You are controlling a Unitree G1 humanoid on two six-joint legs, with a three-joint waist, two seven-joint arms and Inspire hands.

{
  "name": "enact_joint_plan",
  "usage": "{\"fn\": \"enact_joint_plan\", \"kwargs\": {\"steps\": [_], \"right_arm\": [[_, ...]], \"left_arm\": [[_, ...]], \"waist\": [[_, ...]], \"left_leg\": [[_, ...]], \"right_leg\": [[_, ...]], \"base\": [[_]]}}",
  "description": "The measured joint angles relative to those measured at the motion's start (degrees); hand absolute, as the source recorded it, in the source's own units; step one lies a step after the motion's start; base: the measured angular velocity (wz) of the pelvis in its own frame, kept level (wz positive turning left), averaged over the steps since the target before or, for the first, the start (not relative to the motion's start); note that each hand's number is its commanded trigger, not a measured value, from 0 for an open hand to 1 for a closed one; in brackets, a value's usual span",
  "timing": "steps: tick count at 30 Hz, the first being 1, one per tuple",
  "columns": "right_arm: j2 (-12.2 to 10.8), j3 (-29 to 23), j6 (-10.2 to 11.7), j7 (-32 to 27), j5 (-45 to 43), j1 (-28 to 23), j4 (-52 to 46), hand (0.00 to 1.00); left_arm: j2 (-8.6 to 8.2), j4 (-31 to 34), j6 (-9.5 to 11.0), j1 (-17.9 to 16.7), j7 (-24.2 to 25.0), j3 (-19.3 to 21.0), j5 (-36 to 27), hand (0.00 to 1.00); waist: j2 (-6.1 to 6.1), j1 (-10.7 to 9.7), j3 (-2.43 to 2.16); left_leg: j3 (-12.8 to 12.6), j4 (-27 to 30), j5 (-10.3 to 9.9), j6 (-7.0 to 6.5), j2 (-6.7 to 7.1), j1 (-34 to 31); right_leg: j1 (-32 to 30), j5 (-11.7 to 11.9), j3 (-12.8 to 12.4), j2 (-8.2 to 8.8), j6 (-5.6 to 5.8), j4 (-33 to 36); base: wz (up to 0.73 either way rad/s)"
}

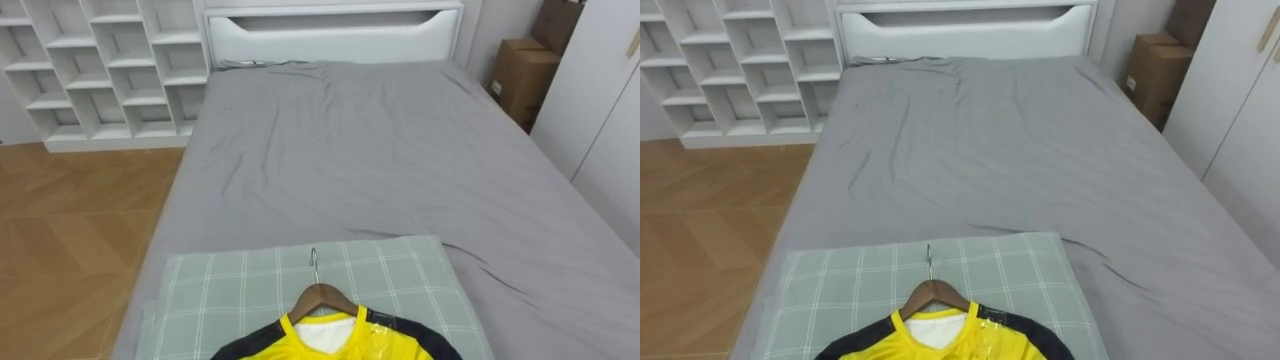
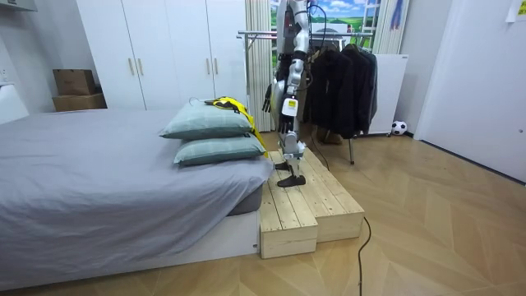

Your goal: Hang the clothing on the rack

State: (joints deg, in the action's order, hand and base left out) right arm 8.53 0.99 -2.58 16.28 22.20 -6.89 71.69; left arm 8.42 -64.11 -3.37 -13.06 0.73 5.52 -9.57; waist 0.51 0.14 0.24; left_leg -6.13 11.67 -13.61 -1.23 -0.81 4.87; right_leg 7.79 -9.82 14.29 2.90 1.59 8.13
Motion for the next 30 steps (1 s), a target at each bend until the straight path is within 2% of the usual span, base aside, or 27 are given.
{"fn": "enact_joint_plan", "kwargs": {"steps": [10, 16, 20, 23, 24, 26, 30], "right_arm": [[-0.04, -0.06, -0.92, -0.60, -0.01, 0.11, -0.01, 0.00], [-0.04, 0.13, -1.13, -1.24, -0.01, 0.46, 0.07, 0.00], [0.11, -0.01, -1.13, -1.61, -0.07, 0.28, 0.12, 0.00], [0.10, -0.72, -0.96, -2.41, -0.03, 0.37, 0.64, 0.00], [0.21, -1.25, -0.93, -2.51, -0.09, 0.75, 1.54, 0.00], [0.39, -1.38, -0.87, -2.73, 0.00, 0.72, 2.11, 0.00], [0.87, -1.48, -0.54, -3.17, -0.03, 0.68, 1.95, 0.00]], "left_arm": [[-0.26, -0.29, -0.29, -0.47, -0.39, 1.67, 0.21, 0.00], [-0.79, 0.26, -0.37, -0.88, -4.74, 3.39, 0.94, 0.00], [-0.74, 2.87, -0.34, -0.59, -10.15, 7.56, 3.12, 0.00], [-0.72, 6.74, -0.22, -0.42, -14.70, 10.48, 8.03, 0.00], [-0.64, 7.69, 0.38, -0.16, -16.96, 11.64, 10.03, 0.00], [-0.46, 8.26, 1.33, 0.50, -20.59, 12.46, 11.77, 0.00], [-0.03, 12.69, 1.44, 0.77, -27.28, 12.37, 14.93, 0.00]], "waist": [[0.23, 0.25, 0.03], [0.31, 0.42, 0.05], [0.18, 0.47, 0.14], [-0.09, 0.48, 0.03], [-0.10, 0.49, 0.02], [-0.29, 0.44, 0.02], [-0.99, 0.22, -0.24]], "left_leg": [[0.01, 0.06, 0.00, 0.00, 0.14, 0.21], [-0.15, 0.09, 0.00, 0.00, 0.12, 0.98], [-0.03, 0.05, -0.07, 0.10, 0.11, 1.75], [0.66, -0.11, -0.07, 0.10, 0.19, 1.81], [0.65, -0.05, -0.07, 0.10, 0.18, 1.88], [0.51, -0.06, -0.07, 0.10, 0.20, 2.06], [0.79, -0.12, -0.06, 0.09, 0.26, 2.21]], "right_leg": [[0.31, -0.01, 0.05, 0.08, 0.01, -0.46], [0.88, -0.07, 0.16, 0.09, 0.05, -0.45], [1.71, -0.23, 0.43, 0.07, 0.09, -0.45], [1.97, -0.32, 0.38, 0.05, -0.03, -0.50], [2.06, -0.32, 0.38, 0.04, -0.04, -0.50], [2.16, -0.32, 0.33, 0.04, -0.04, -0.49], [2.30, -0.32, 0.37, 0.05, -0.04, -0.45]], "base": [[0.00], [-0.02], [0.02], [0.04], [0.00], [0.00], [0.00]]}}
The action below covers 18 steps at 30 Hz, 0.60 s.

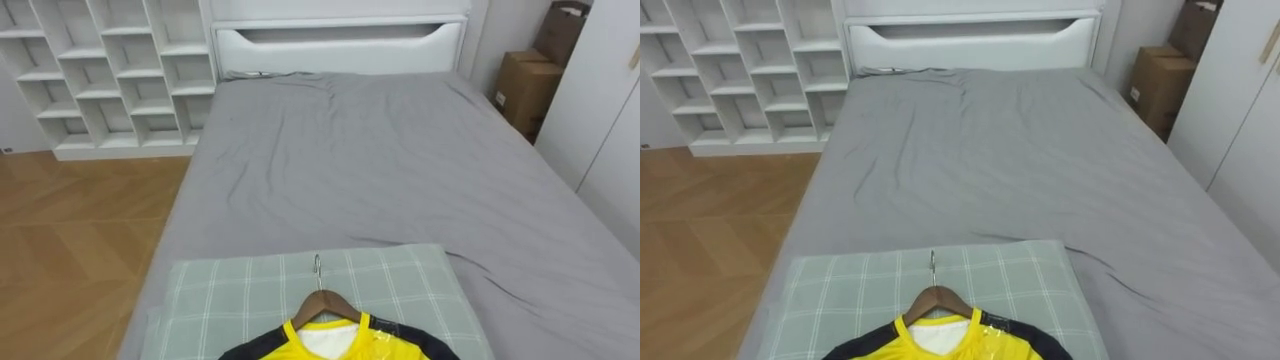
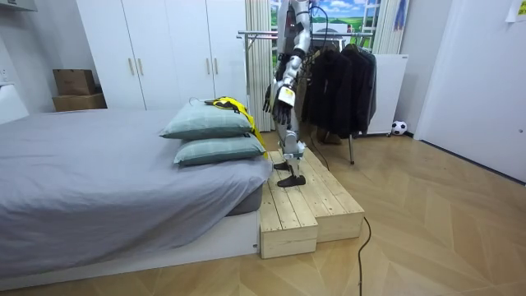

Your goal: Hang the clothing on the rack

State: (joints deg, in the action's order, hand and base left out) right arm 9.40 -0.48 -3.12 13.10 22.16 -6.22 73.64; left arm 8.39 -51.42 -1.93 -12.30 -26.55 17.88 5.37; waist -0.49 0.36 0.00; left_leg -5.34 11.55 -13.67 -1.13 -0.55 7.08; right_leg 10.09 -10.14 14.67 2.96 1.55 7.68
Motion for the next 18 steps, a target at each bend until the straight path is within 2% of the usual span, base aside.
{"fn": "enact_joint_plan", "kwargs": {"steps": [4, 6, 8, 11, 14, 18], "right_arm": [[0.39, -0.32, 0.06, -0.58, -0.06, -0.18, -0.06, 0.00], [0.43, -0.37, 0.06, -0.45, 0.09, -0.38, -0.07, 0.00], [0.47, -0.82, 0.06, -0.33, 0.01, -0.53, -0.13, 0.00], [0.80, -0.78, 0.09, -0.40, 0.00, -0.51, -0.12, 0.00], [1.06, -0.62, 0.53, -0.34, 0.00, -0.17, -0.11, 0.00], [1.89, 0.58, 0.76, 0.14, -0.64, -0.29, -0.43, 0.00]], "left_arm": [[0.37, 4.95, 0.07, 0.12, -4.85, -0.08, 7.02, 0.00], [0.32, 7.78, 0.44, 0.25, -7.21, -0.11, 14.22, 0.00], [0.34, 11.21, 0.45, 0.29, -9.00, -0.15, 18.74, 0.00], [1.63, 12.79, 0.49, 1.55, -12.73, -2.38, 27.40, 0.00], [2.02, 15.99, 0.39, 1.77, -13.92, -4.57, 34.70, 0.00], [2.55, 22.52, 0.31, 1.91, -14.39, -7.09, 39.45, 0.00]], "waist": [[0.27, -0.09, 0.03], [0.29, -0.15, -0.02], [0.39, -0.28, -0.06], [0.10, -0.92, -0.08], [-0.22, -1.89, -0.16], [-0.42, -2.64, -0.18]], "left_leg": [[0.08, -0.19, 0.01, 0.01, 0.01, -0.10], [0.15, -0.15, 0.01, 0.01, 0.05, -0.08], [0.36, 0.09, 0.01, 0.01, 0.06, -0.11], [0.72, -0.08, 0.01, 0.00, 0.12, -0.13], [1.00, 0.01, 0.01, 0.00, 0.14, -0.49], [1.00, 0.08, 0.01, 0.01, 0.15, -0.56]], "right_leg": [[-0.06, 0.00, 0.34, 0.01, 0.01, -0.04], [-0.09, 0.00, 0.20, 0.04, 0.01, -0.08], [-0.09, 0.00, 0.36, 0.05, 0.01, -0.05], [0.07, 0.00, 0.66, 0.09, 0.02, 0.01], [-0.04, 0.00, 1.23, 0.13, 0.02, 0.05], [-0.07, 0.00, 1.12, 0.14, 0.02, 0.03]], "base": [[0.00], [0.00], [0.04], [0.06], [0.05], [0.00]]}}
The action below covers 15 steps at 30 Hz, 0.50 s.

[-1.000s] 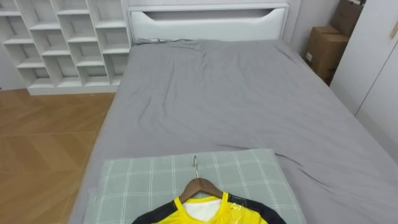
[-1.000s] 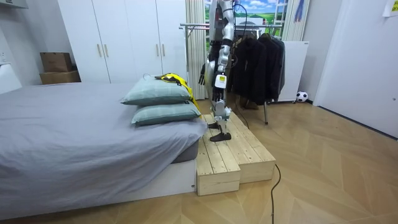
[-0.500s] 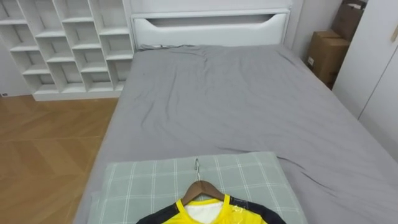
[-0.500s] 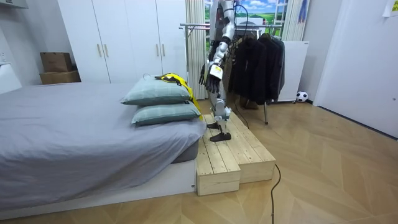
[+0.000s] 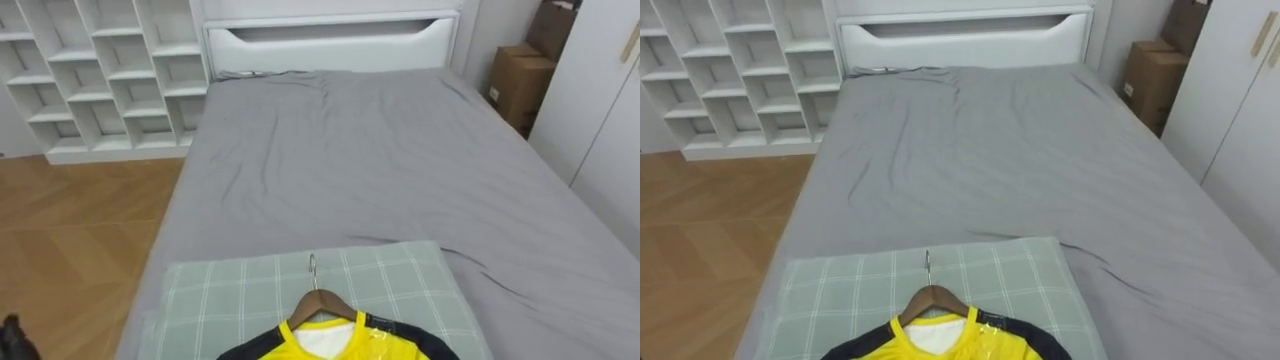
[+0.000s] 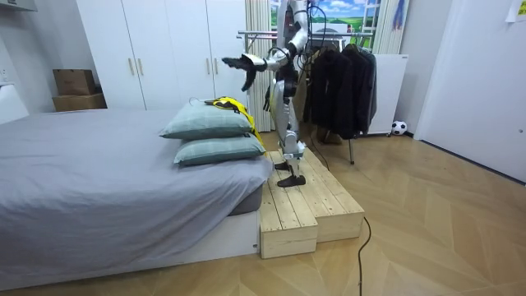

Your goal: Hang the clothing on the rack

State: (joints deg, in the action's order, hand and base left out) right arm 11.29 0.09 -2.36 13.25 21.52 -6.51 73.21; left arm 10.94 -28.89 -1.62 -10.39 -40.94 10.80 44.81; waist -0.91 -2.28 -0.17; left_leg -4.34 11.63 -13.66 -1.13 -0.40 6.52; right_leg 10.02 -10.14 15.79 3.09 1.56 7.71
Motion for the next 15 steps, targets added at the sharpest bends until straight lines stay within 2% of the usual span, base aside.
{"fn": "enact_joint_plan", "kwargs": {"steps": [4, 6, 9, 13, 15], "right_arm": [[0.15, 0.14, 1.42, -0.65, -1.33, -0.12, 0.17, 0.00], [0.33, 0.64, 2.69, -1.46, -1.56, -0.30, 0.22, 0.00], [0.42, 0.86, 3.73, -2.14, -2.15, -0.34, 0.37, 0.00], [1.05, 0.86, 3.97, -2.58, -4.03, -0.07, 0.45, 0.00], [1.30, 0.91, 4.10, -2.80, -4.76, -0.31, 0.56, 0.00]], "left_arm": [[1.23, 2.59, 0.08, 0.59, -1.49, -1.13, 6.86, 0.00], [1.68, 2.71, 0.79, 1.36, -3.19, -2.19, 9.48, 0.00], [1.68, 2.71, 2.00, 1.93, -4.26, -3.20, 9.99, 0.00], [1.68, 2.70, 2.05, 1.94, -5.13, -5.47, 10.06, 0.00], [1.67, 2.71, 2.07, 2.09, -5.13, -6.81, 12.09, 0.00]], "waist": [[-0.17, -0.63, 0.03], [-0.36, -0.86, 0.06], [-0.45, -1.27, 0.09], [-0.45, -2.19, 0.14], [-0.40, -2.37, 0.14]], "left_leg": [[-0.13, 0.01, 0.01, 0.00, 0.00, 0.16], [-0.23, -0.01, 0.01, 0.00, 0.01, 0.21], [-0.41, -0.11, 0.01, 0.00, -0.04, 0.44], [-0.59, -0.35, 0.01, 0.00, -0.04, 0.63], [-0.71, -0.40, 0.01, 0.00, -0.07, 0.70]], "right_leg": [[-0.03, 0.00, -0.47, -0.02, 0.00, -0.08], [-0.05, 0.00, -0.63, -0.02, 0.00, -0.07], [-0.07, 0.00, -0.80, -0.06, 0.00, -0.07], [-0.11, 0.00, -1.48, -0.10, 0.00, -0.08], [-0.12, 0.00, -1.49, -0.11, 0.00, -0.10]], "base": [[-0.02], [-0.02], [-0.03], [-0.02], [0.00]]}}
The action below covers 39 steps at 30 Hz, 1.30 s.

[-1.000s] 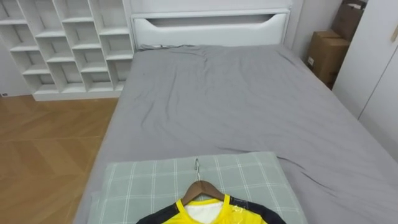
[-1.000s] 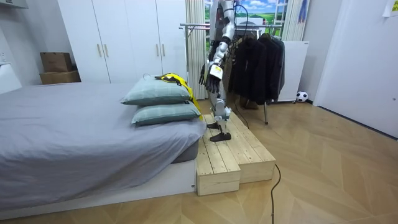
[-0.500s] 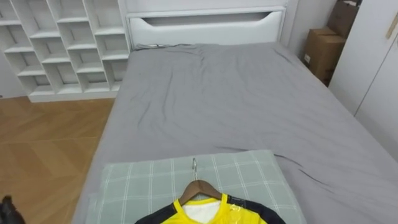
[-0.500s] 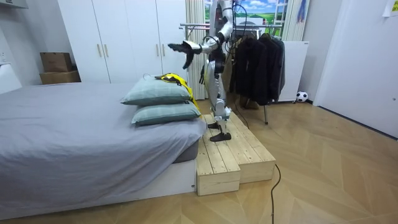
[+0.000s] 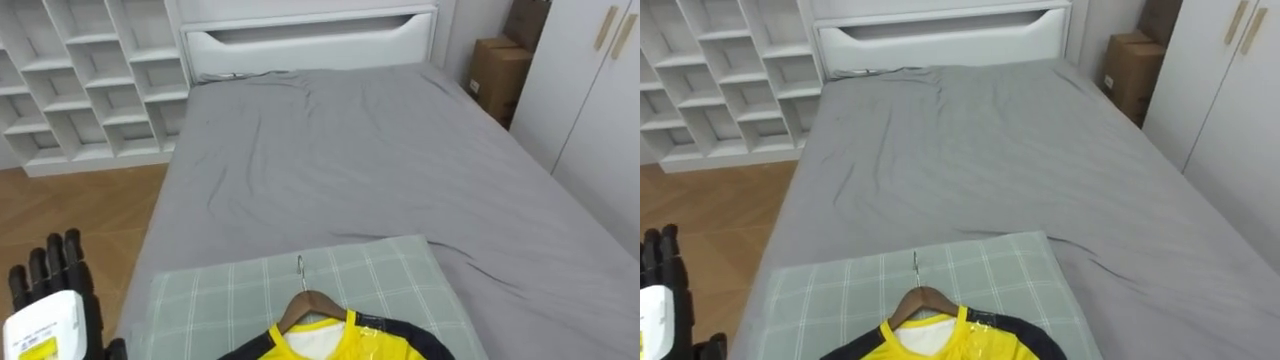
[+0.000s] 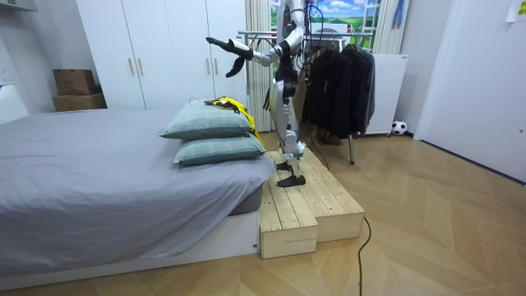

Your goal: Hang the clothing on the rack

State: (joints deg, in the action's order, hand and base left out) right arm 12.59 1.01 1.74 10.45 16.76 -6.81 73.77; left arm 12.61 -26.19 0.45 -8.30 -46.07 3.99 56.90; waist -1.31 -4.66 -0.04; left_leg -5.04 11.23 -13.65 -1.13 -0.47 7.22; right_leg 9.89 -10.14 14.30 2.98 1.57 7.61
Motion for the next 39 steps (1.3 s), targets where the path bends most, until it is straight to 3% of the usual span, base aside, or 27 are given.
{"fn": "enact_joint_plan", "kwargs": {"steps": [6, 14, 21, 28, 39], "right_arm": [[0.04, 0.29, 0.04, 0.19, -1.40, 0.43, -0.05, 0.00], [-0.09, 0.34, -0.58, 0.24, -7.42, 1.65, -0.15, 0.00], [0.20, -0.18, -0.59, 0.07, -9.42, 1.76, -0.14, 0.00], [0.42, -0.06, -1.39, -1.63, -10.20, 1.70, -0.25, 0.00], [0.14, 1.55, -1.75, -2.82, -10.21, 1.88, -0.27, 0.00]], "left_arm": [[0.00, 0.00, 0.00, 0.00, 0.83, -4.45, 4.13, 0.00], [0.08, 0.00, -1.18, 0.25, 6.13, -5.25, 6.35, 0.00], [-0.26, -0.90, -2.49, 1.88, 11.46, -7.73, 6.32, 0.00], [-1.13, -3.74, -3.04, 3.89, 13.20, -9.72, 6.22, 0.00], [-2.50, -7.19, -3.03, 4.48, 15.95, -9.89, 5.67, 0.00]], "waist": [[0.42, -0.07, 0.03], [1.66, -1.32, -0.03], [1.15, -1.49, 0.04], [0.60, -1.72, -0.08], [1.45, -1.75, 0.15]], "left_leg": [[-1.08, -0.05, 0.00, 0.00, -0.09, 0.02], [-1.02, 0.20, 0.01, -0.01, -0.07, -0.65], [-1.26, -0.06, 0.00, -0.01, -0.11, -0.72], [-1.29, -0.31, 0.01, -0.01, -0.10, -0.60], [-1.32, -0.33, 0.02, -0.01, -0.09, -0.63]], "right_leg": [[-0.28, 0.00, -0.77, -0.05, 0.00, 0.04], [-1.01, 0.02, -1.03, -0.04, -0.01, 0.15], [-1.26, 0.02, -1.20, -0.09, 0.00, 0.15], [-1.17, 0.02, -1.12, -0.08, 0.01, 0.15], [-1.29, 0.02, -1.38, -0.08, 0.01, 0.22]], "base": [[-0.06], [-0.01], [0.00], [0.00], [0.00]]}}
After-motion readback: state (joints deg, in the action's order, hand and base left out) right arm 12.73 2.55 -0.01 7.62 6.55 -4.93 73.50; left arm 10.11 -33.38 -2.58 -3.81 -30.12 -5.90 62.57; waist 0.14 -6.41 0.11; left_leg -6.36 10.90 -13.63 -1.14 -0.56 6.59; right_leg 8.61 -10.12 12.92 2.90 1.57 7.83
